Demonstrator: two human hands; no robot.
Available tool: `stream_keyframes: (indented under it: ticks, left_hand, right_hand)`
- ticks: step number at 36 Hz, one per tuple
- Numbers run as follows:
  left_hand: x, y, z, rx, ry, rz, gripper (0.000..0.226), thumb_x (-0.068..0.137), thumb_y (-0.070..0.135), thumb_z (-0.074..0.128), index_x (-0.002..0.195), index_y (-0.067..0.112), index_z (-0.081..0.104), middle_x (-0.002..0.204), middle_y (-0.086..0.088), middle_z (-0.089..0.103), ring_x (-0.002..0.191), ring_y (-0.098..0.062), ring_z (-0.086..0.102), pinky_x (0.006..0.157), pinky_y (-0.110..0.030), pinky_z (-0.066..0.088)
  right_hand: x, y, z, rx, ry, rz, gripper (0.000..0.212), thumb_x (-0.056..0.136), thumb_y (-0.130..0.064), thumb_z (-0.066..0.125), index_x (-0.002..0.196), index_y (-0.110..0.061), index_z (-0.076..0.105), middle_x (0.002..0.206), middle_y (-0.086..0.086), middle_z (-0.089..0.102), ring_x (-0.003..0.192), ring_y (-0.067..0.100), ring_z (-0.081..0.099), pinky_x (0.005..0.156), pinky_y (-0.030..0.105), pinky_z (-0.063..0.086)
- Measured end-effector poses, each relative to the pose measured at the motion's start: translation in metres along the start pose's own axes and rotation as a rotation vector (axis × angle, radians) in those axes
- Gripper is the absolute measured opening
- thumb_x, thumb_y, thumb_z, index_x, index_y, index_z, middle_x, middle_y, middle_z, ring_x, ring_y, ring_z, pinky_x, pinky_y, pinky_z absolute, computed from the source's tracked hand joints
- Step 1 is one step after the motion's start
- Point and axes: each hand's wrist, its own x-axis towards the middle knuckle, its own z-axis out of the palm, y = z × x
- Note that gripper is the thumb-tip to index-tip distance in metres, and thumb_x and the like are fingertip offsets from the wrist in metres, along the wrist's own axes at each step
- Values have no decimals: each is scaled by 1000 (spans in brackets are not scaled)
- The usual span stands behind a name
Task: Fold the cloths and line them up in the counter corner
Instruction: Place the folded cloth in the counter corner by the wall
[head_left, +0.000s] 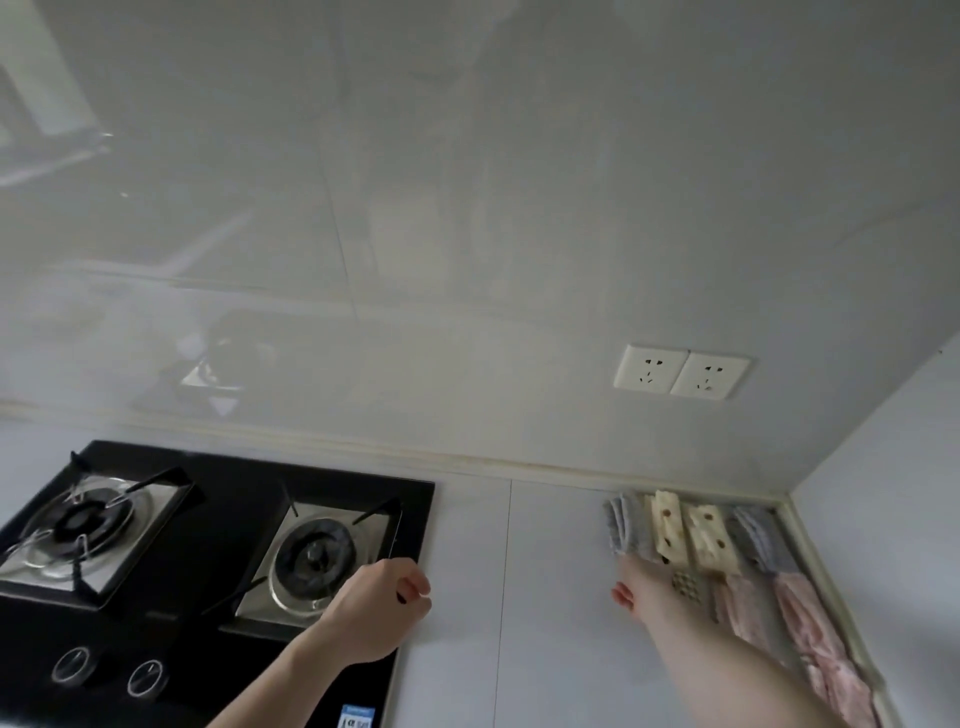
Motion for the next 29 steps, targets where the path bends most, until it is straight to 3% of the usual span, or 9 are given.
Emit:
stream_keyframes:
  ticks: [3, 6, 8, 17, 20, 23, 26, 29]
  left_hand:
    - [-7, -5, -5, -1, 6, -9, 8, 89, 36, 64, 95, 39, 68, 87, 19, 72, 83, 3, 66, 81, -20, 56]
    - [-19, -13, -13, -13, 31, -19, 7, 90, 34, 65, 92, 40, 66, 86, 19, 72, 81, 4, 66, 76, -16, 54]
    - [-30, -23, -20, -10, 37, -28, 7, 90, 34, 66, 91, 41, 65, 86, 19, 71, 83, 4, 65, 78, -14, 52]
    - [-111, -96, -67, -63, 158, -105, 4, 86, 32, 69, 87, 34, 73, 79, 21, 72, 76, 8, 65, 76, -18, 55]
    - [-147, -129, -87, -82, 227, -146, 6, 85, 29, 68, 86, 34, 71, 78, 23, 71, 75, 3, 66, 75, -24, 56]
    - [-188, -163, -106, -116, 302, -180, 12, 87, 30, 66, 96, 34, 71, 80, 17, 71, 71, 3, 65, 64, -14, 49]
    - [-232, -204, -120, -142, 362, -202, 12, 88, 29, 63, 96, 36, 68, 84, 17, 71, 77, 0, 65, 64, -14, 49]
    - [-280, -249, -130, -150, 372, -221, 17, 94, 31, 64, 110, 37, 62, 99, 20, 67, 86, 0, 64, 70, -15, 50]
  right_hand:
    - [-15, 15, 5, -218, 44, -70, 62, 92, -27, 53, 144, 4, 39, 136, 22, 52, 103, 35, 61, 57, 27, 43]
    - [-51, 22, 14, -374, 61, -171, 71, 90, -15, 62, 152, 0, 30, 149, 25, 44, 121, 40, 58, 91, 41, 51]
    - [-77, 27, 26, -425, -12, -217, 73, 89, -15, 63, 153, -4, 29, 150, 22, 44, 124, 38, 58, 98, 40, 50]
    - [-217, 41, 130, -598, -328, -582, 64, 88, -14, 67, 147, -11, 41, 145, 12, 51, 132, 24, 50, 103, 24, 37]
    - [-279, 52, 171, -651, -481, -688, 63, 86, -20, 69, 145, -21, 45, 143, 1, 53, 118, 19, 61, 100, 25, 43]
    - [-343, 68, 208, -648, -627, -761, 58, 86, -26, 68, 140, -30, 48, 134, -9, 59, 103, 8, 65, 93, 23, 46]
    - [-401, 91, 246, -655, -726, -823, 58, 87, -30, 66, 141, -36, 47, 135, -13, 56, 110, 4, 61, 91, 21, 45]
    - [-452, 116, 281, -680, -788, -898, 57, 88, -31, 66, 142, -36, 47, 141, -15, 50, 117, 4, 57, 87, 17, 44]
